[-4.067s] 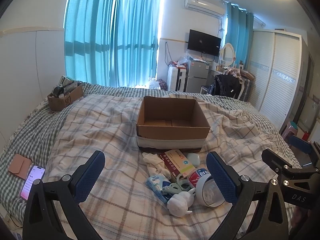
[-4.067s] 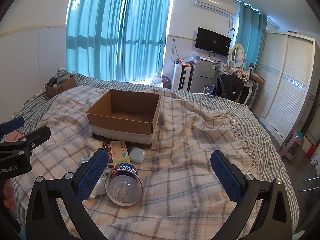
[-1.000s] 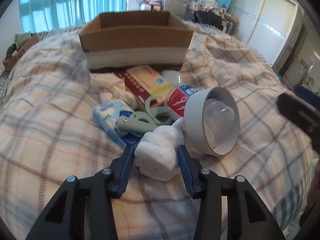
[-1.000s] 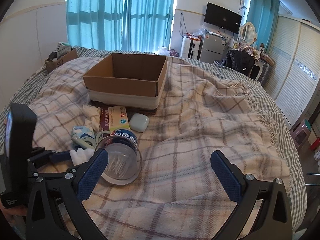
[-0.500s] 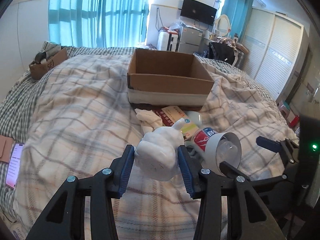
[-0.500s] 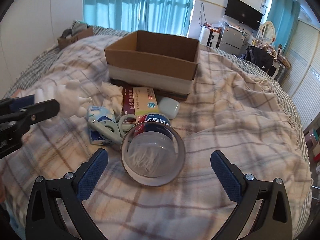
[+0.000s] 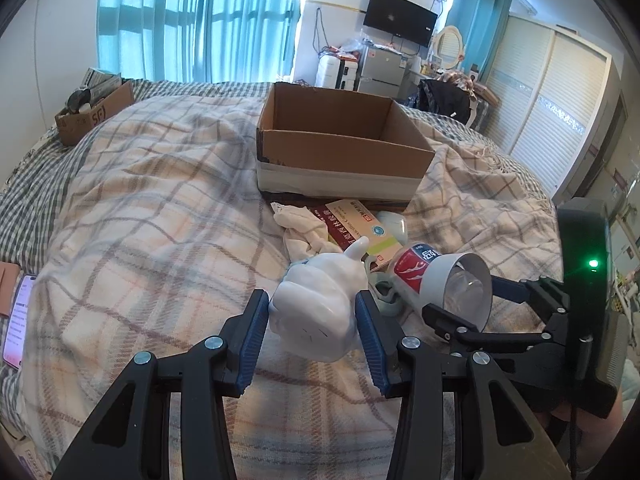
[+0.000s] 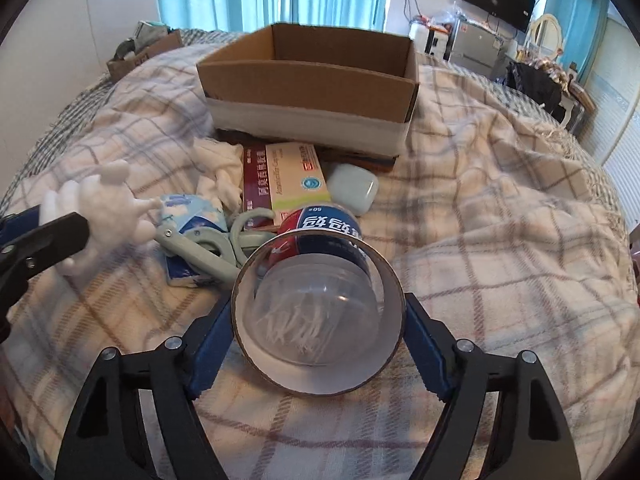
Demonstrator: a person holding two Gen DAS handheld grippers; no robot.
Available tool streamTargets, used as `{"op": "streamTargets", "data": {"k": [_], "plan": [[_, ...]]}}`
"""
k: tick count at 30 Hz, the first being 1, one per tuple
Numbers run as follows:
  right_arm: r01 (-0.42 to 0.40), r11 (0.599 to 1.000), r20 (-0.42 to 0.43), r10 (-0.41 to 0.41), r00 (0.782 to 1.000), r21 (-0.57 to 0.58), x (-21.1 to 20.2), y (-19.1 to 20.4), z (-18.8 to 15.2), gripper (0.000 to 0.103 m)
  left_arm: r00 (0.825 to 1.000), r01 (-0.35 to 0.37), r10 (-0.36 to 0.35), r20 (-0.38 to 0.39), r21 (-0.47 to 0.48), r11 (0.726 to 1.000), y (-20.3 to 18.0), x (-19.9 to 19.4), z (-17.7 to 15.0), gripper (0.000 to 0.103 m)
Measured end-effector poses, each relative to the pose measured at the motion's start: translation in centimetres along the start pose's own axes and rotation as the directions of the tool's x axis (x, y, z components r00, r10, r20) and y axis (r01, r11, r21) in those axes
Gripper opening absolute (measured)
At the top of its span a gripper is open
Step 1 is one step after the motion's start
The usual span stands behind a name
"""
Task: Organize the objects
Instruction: 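Grasp the white hand figurine with the left tool while the right tool grasps the white tape roll, then carry figurine and tape roll into the cardboard box and open both tools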
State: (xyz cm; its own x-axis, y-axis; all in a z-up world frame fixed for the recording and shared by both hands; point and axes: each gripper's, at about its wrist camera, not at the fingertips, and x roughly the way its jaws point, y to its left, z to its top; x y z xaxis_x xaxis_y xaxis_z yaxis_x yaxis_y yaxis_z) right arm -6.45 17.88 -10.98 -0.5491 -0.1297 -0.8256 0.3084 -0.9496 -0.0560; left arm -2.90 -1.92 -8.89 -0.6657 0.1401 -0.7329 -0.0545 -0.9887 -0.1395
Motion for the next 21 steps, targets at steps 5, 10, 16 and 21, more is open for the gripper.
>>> {"op": "streamTargets", "data": {"k": [5, 10, 16, 21], "plan": [[-0.005, 1.0, 0.065, 0.005, 0.998, -0.01, -2.8, 0.1, -0.1, 0.079, 1.0, -0.002, 0.002, 0.016, 0.005, 1.0, -0.1, -0.6, 0.3, 0.046], [-0.007, 1.0, 0.155, 0.008, 0.988, -0.003, -7.1, -0.9, 1.0, 0.079, 0.999, 0.008, -0.007, 0.047, -0.003, 1.0, -0.3, -2.0, 1.4, 0.046], [0.005, 1.0, 0.279, 0.0, 0.96, -0.015, -12.0, -2.1, 4.6, 0.079, 0.992, 0.029, -0.029, 0.123, 0.008, 1.0, -0.6, -4.3, 4.8, 0.046], [-0.023, 0.999, 0.34, 0.032, 0.94, -0.032, -13.4, -2.8, 9.4, 0.079, 0.98, 0.021, -0.029, 0.196, 0.044, 0.999, -1.5, -4.7, 10.4, 0.046]]}}
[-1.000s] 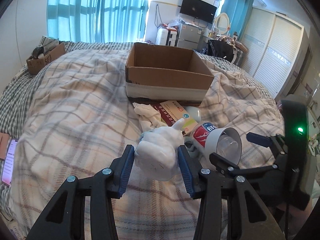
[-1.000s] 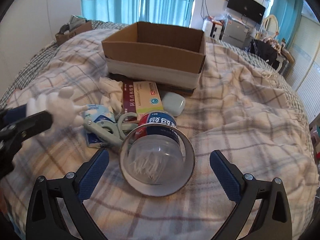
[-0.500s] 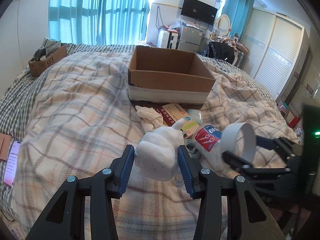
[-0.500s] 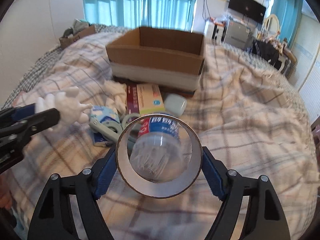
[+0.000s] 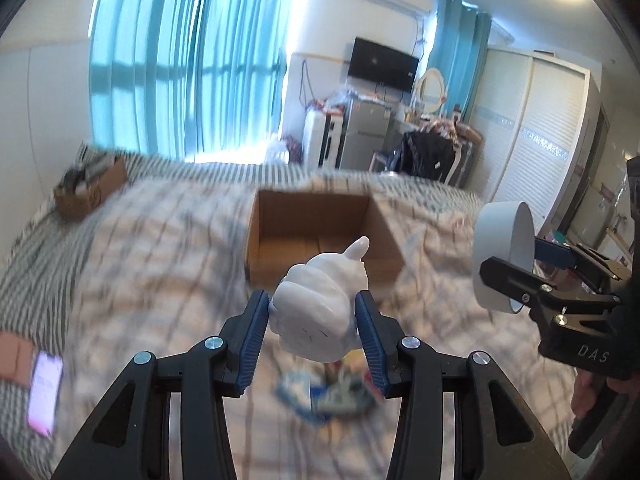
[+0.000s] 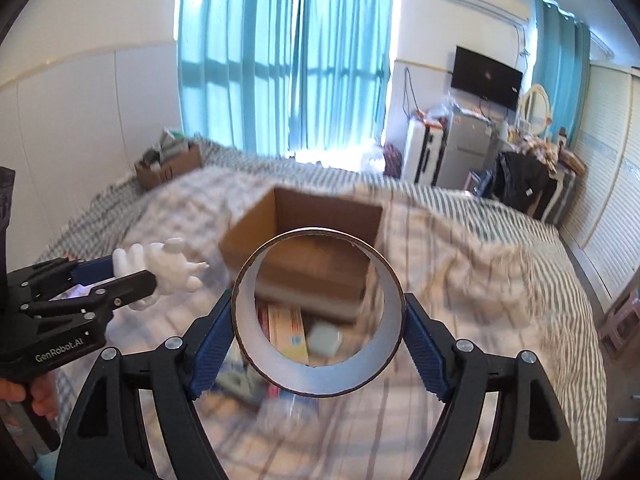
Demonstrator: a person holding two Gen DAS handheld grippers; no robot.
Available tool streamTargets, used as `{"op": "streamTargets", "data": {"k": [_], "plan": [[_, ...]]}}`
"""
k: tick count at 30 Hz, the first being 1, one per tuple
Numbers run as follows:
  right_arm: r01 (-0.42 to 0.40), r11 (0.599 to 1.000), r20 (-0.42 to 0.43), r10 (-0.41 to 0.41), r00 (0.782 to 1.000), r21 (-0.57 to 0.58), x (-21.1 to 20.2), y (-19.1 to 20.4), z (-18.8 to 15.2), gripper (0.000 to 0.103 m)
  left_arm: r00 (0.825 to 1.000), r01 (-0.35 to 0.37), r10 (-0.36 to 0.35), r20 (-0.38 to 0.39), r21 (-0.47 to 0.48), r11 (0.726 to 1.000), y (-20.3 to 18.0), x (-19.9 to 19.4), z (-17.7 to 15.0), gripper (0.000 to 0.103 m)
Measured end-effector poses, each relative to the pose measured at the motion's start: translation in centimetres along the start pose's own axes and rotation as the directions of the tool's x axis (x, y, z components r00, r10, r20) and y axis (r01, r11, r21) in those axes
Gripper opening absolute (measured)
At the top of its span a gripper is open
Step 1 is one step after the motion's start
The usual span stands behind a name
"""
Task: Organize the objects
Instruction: 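Carry figurine and tape roll into the cardboard box and open both tools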
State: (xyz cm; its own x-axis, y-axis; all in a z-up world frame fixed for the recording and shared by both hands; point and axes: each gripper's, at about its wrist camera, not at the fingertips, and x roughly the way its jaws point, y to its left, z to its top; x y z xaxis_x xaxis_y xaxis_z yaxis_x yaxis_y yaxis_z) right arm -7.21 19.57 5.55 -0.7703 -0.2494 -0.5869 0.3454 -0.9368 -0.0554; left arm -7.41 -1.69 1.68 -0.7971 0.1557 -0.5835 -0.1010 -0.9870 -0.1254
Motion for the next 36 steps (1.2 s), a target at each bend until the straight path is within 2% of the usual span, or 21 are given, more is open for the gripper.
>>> {"op": "streamTargets", "data": {"k": [7, 11, 16, 23, 31, 32, 34, 35, 36], "plan": [[-0.047, 0.997, 0.026, 0.046, 0.999, 0.064, 4.6, -2.4, 7.1, 0.079, 0.999, -0.029, 0.027, 0.038, 0.046, 0.999, -0.6, 4.9, 6.9, 0.046], [-0.028, 0.996, 0.006, 0.027, 1.0, 0.08, 8.6, -3.7, 9.5, 0.079, 1.0, -0.021, 0.021, 0.012, 0.035, 0.999, -0.2, 9.4, 9.0, 0.046], [-0.015, 0.994, -0.058, 0.022, 0.998, 0.107, 14.6, -5.2, 10.5, 0.079, 0.999, -0.026, 0.027, -0.042, 0.03, 0.999, 0.8, 15.0, 8.4, 0.046], [-0.012, 0.993, -0.158, 0.03, 0.987, 0.118, 22.1, -6.8, 8.6, 0.078, 0.99, -0.03, 0.033, -0.135, 0.023, 0.999, 2.6, 21.2, 6.2, 0.046], [-0.039, 0.993, -0.168, 0.058, 0.984, 0.113, 24.5, -6.8, 7.3, 0.079, 0.984, -0.008, 0.012, -0.178, 0.023, 1.0, 2.6, 23.1, 4.8, 0.047], [-0.047, 0.992, -0.164, 0.066, 0.984, 0.116, 24.3, -6.9, 7.4, 0.079, 0.984, -0.007, 0.009, -0.179, 0.015, 1.0, 2.7, 23.1, 4.8, 0.049], [-0.035, 0.992, -0.152, 0.053, 0.987, 0.121, 23.4, -6.9, 7.6, 0.085, 0.984, -0.004, 0.005, -0.176, 0.005, 1.0, 2.7, 22.7, 5.0, 0.063], [-0.022, 0.993, -0.142, 0.039, 0.989, 0.119, 22.8, -7.0, 7.7, 0.088, 0.985, -0.018, 0.018, -0.171, 0.003, 1.0, 2.6, 22.1, 5.1, 0.076], [-0.015, 0.993, -0.132, 0.031, 0.991, 0.119, 22.3, -7.0, 7.8, 0.089, 0.986, -0.025, 0.025, -0.163, 0.002, 1.0, 2.6, 21.7, 5.2, 0.079]]}}
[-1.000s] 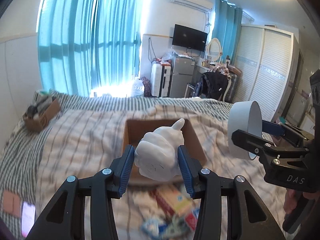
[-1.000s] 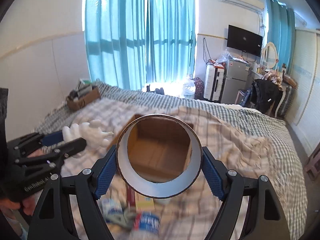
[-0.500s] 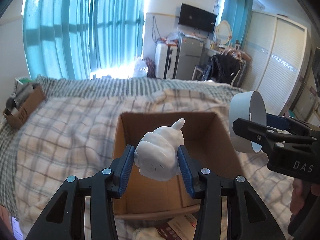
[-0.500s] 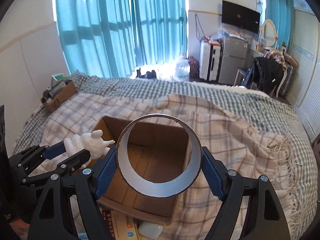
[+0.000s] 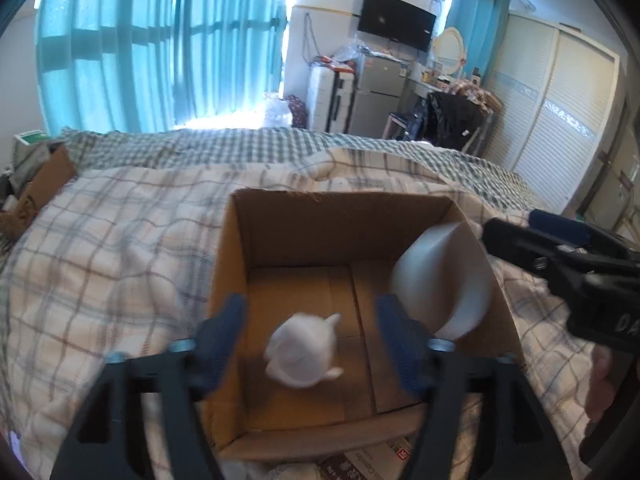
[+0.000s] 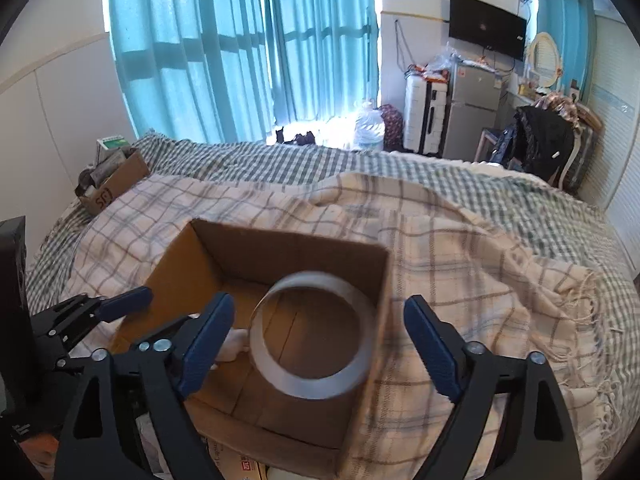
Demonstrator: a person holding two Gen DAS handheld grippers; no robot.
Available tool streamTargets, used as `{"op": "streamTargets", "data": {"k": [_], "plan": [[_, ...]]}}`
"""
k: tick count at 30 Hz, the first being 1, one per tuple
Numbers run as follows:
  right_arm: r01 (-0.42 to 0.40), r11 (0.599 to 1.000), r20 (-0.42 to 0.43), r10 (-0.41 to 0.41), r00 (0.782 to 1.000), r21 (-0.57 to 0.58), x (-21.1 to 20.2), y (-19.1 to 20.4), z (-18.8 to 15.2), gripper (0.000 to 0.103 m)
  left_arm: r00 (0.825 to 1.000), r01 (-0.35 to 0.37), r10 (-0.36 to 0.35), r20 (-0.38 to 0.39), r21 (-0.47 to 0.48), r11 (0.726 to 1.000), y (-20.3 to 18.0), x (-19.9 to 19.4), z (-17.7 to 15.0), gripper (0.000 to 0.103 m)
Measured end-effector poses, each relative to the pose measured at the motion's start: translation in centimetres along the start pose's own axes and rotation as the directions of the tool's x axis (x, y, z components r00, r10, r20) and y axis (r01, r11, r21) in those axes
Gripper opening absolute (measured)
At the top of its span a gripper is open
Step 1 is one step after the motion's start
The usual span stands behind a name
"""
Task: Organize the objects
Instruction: 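Carry figurine and tape roll into the cardboard box and open both tools, then grasp the clear blue-labelled cotton-swab tub with the right tool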
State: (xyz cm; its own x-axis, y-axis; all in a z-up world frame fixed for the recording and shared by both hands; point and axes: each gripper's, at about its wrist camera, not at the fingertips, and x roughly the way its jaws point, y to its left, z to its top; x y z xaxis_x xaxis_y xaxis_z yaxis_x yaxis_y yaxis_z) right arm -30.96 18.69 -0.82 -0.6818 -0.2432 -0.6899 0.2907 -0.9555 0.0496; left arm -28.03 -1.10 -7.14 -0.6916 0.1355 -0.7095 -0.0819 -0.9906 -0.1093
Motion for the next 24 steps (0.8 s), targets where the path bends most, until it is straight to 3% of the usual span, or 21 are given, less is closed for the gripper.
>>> {"op": "streamTargets", "data": {"k": [5, 7, 9, 15, 20, 24], "plan": [[0.008, 1.0, 0.041, -0.008, 0.999, 0.016, -4.8, -0.3, 0.3, 0.089, 0.999, -0.025, 0.025, 0.027, 0.004, 1.0, -0.1, -4.3, -0.2, 0.079], [0.02, 1.0, 0.063, -0.021, 0.998, 0.01, -7.6, 0.0, 0.4, 0.089, 0.999, -0.023, 0.022, 0.048, 0.007, 1.0, -0.2, -6.6, -0.3, 0.084], [0.029, 1.0, 0.08, -0.03, 0.996, 0.004, -10.0, 0.3, 0.3, 0.089, 0.996, -0.016, 0.016, 0.085, 0.008, 1.0, -0.3, -9.3, -0.4, 0.101], [0.047, 0.998, 0.14, -0.042, 0.989, -0.037, -18.4, 2.0, -1.4, 0.094, 0.986, -0.031, 0.021, 0.165, 0.059, 0.998, -1.3, -16.1, -1.2, 0.103], [0.043, 0.996, 0.18, -0.028, 0.983, -0.082, -23.5, 3.4, -4.0, 0.097, 0.988, -0.051, 0.04, 0.151, 0.07, 0.996, -1.1, -18.7, -3.7, 0.103], [0.047, 0.993, 0.172, -0.028, 0.985, -0.107, -24.9, 4.4, -7.2, 0.098, 0.993, -0.059, 0.056, 0.108, 0.024, 0.998, -0.5, -18.9, -7.2, 0.103]]}}
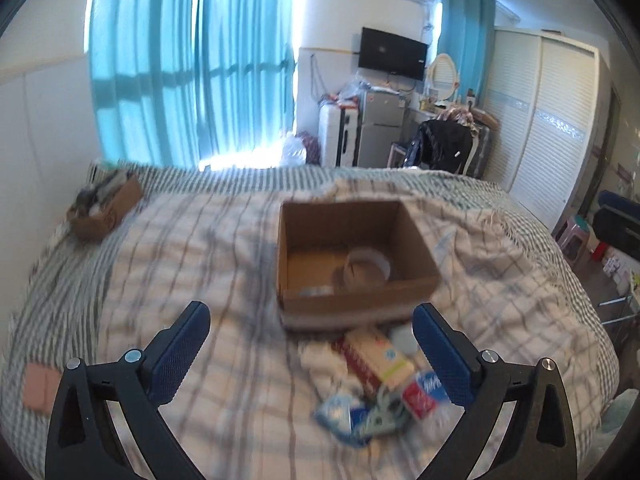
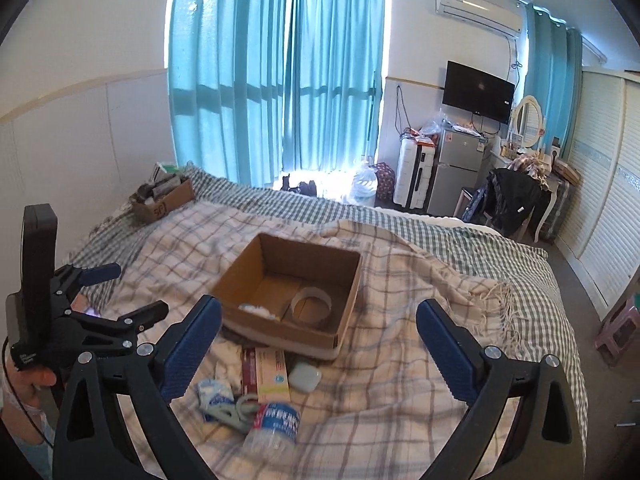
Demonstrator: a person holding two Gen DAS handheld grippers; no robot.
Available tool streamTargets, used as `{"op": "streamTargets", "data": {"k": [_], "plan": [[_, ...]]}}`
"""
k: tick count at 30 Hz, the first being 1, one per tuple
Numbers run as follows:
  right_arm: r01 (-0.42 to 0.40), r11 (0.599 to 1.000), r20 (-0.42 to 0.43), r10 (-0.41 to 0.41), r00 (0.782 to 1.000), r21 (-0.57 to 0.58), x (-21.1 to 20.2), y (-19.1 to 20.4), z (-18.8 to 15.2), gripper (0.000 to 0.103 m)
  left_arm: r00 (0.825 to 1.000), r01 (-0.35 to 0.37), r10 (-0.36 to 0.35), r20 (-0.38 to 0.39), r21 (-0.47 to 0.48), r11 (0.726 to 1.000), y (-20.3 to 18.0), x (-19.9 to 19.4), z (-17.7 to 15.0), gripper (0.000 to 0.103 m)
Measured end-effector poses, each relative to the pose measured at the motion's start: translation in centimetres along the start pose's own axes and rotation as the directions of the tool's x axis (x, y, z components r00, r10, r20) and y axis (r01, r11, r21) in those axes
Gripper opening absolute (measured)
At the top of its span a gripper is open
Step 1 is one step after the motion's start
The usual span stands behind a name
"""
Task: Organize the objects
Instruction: 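Grasp the clear blue-labelled cotton-swab tub with the right tool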
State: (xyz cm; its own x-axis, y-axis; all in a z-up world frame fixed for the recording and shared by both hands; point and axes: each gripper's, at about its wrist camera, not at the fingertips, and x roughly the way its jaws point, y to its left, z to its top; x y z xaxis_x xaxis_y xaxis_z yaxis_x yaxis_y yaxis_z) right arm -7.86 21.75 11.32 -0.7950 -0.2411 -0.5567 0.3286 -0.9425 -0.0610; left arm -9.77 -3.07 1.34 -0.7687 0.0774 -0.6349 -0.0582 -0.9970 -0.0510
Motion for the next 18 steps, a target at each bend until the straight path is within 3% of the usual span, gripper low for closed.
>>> {"op": "streamTargets", "data": {"k": [5, 8, 13, 14, 18], "plan": [[0.01, 1.0, -0.059, -0.012, 0.998, -0.026, 1.8, 1.9, -4.9, 0.098, 0.998, -0.05, 0.047, -0.034, -0.073, 0.996, 0.8, 0.7, -5.1, 0.103], [-0.001, 1.0, -0.153, 0.001, 0.988, -0.003, 5.5, 2.5, -8.5, 0.098, 0.998, -0.048, 0.042, -0.05, -0.125, 0.991, 1.6, 1.6, -7.7, 0.103], [0.035, 0.999, -0.349, -0.042, 0.936, -0.027, 12.0, 3.6, -14.3, 0.098, 0.994, -0.077, 0.066, -0.089, -0.124, 0.989, 1.8, 3.2, -9.2, 0.103], [0.016, 1.0, -0.381, -0.021, 0.924, -0.016, 12.9, 3.8, -15.1, 0.098, 0.993, -0.078, 0.068, -0.091, -0.114, 0.99, 1.7, 3.4, -9.4, 0.103], [-0.023, 0.999, -0.43, 0.01, 0.903, -0.026, 14.4, 4.6, -16.2, 0.097, 0.991, -0.072, 0.06, -0.116, -0.102, 0.992, 1.7, 4.1, -10.1, 0.103]]}}
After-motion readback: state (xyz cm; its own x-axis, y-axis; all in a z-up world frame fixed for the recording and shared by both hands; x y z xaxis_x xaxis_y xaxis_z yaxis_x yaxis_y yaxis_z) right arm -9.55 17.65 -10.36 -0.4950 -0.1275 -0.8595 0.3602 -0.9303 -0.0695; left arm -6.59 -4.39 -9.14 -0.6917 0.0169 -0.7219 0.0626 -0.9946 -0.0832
